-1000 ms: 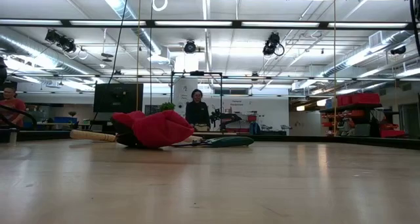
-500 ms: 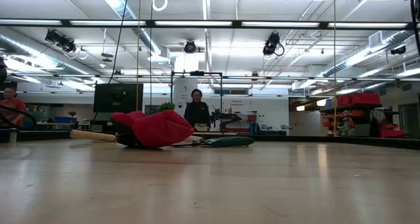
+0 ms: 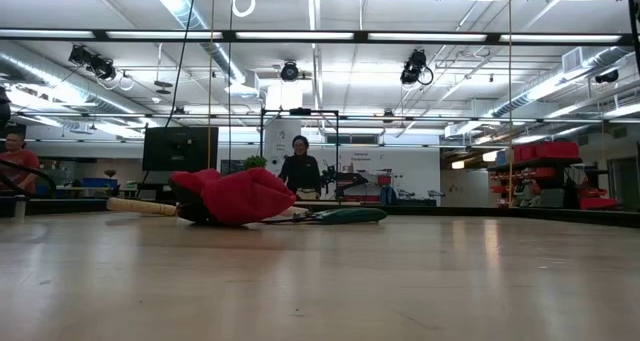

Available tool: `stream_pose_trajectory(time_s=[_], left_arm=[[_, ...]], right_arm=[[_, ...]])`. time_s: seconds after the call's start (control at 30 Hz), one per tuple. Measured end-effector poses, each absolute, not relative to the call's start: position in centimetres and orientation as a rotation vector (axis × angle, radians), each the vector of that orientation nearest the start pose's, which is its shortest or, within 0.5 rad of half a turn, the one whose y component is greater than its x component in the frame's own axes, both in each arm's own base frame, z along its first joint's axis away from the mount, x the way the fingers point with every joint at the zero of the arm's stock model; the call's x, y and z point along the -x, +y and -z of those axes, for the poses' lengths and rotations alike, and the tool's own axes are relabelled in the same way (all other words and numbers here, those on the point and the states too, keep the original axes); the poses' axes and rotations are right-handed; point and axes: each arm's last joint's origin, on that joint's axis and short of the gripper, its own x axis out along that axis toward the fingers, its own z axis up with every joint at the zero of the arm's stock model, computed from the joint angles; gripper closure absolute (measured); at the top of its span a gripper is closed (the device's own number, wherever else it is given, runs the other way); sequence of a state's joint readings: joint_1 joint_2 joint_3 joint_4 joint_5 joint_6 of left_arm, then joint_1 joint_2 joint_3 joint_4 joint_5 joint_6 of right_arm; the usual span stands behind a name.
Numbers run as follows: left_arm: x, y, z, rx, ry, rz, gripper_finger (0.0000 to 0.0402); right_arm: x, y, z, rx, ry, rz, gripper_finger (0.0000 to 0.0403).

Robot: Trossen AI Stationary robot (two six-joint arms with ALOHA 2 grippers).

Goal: Pick & Place Garden tools in Gardening bag
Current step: Put the green spray into the gardening bag, then put the trowel into the gardening bag

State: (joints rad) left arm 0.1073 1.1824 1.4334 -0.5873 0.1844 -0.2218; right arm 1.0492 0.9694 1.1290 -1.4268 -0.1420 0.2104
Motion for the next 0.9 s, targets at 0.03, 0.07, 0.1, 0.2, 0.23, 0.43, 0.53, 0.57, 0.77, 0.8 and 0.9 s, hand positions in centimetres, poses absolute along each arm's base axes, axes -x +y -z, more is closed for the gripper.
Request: stream_pose_trajectory(time_s=[0.03,0.07,0.1,0.2,0.23,0.43,0.53,0.57,0.77,0.8,0.9], left_arm=[[-23.2,2.0,-43.5,0.269,0.340,0.039,0.0372],[-23.2,2.0,-43.5,0.269,0.340,0.039,0.0372],[-23.2,2.0,-43.5,0.269,0.340,0.039,0.0372],[-23.2,1.9,-43.5,0.270,0.341,0.048,0.0372],[-23.2,1.9,-43.5,0.270,0.341,0.050,0.0372],[-23.2,1.9,-43.5,0.271,0.341,0.051,0.0372],[-23.2,1.9,-43.5,0.271,0.341,0.051,0.0372],[-23.2,1.9,-43.5,0.272,0.341,0.051,0.0372],[-23.4,1.9,-43.9,0.272,0.306,0.080,0.0372],[-23.4,1.9,-43.9,0.271,0.298,0.087,0.0372],[-23.4,1.8,-44.0,0.271,0.291,0.094,0.0372]], right_arm=[[-6.2,11.6,-32.7,0.411,1.295,-0.877,0.0314],[-6.2,11.6,-32.7,0.404,1.300,-0.872,0.0306],[-6.2,11.6,-32.7,0.402,1.302,-0.870,0.0298],[-6.2,11.6,-32.7,0.393,1.306,-0.863,0.0271],[-6.2,11.6,-32.7,0.388,1.309,-0.858,0.0262],[-6.2,11.6,-32.7,0.384,1.311,-0.854,0.0222],[-6.2,11.6,-32.7,0.383,1.311,-0.853,0.0215],[-6.2,11.6,-32.7,0.379,1.313,-0.850,0.0214],[-6.1,11.4,-33.4,0.364,1.301,-0.830,0.0225],[-6.1,11.3,-33.6,0.369,1.290,-0.821,0.0228],[-6.2,11.1,-34.3,0.388,1.242,-0.778,0.0237]])
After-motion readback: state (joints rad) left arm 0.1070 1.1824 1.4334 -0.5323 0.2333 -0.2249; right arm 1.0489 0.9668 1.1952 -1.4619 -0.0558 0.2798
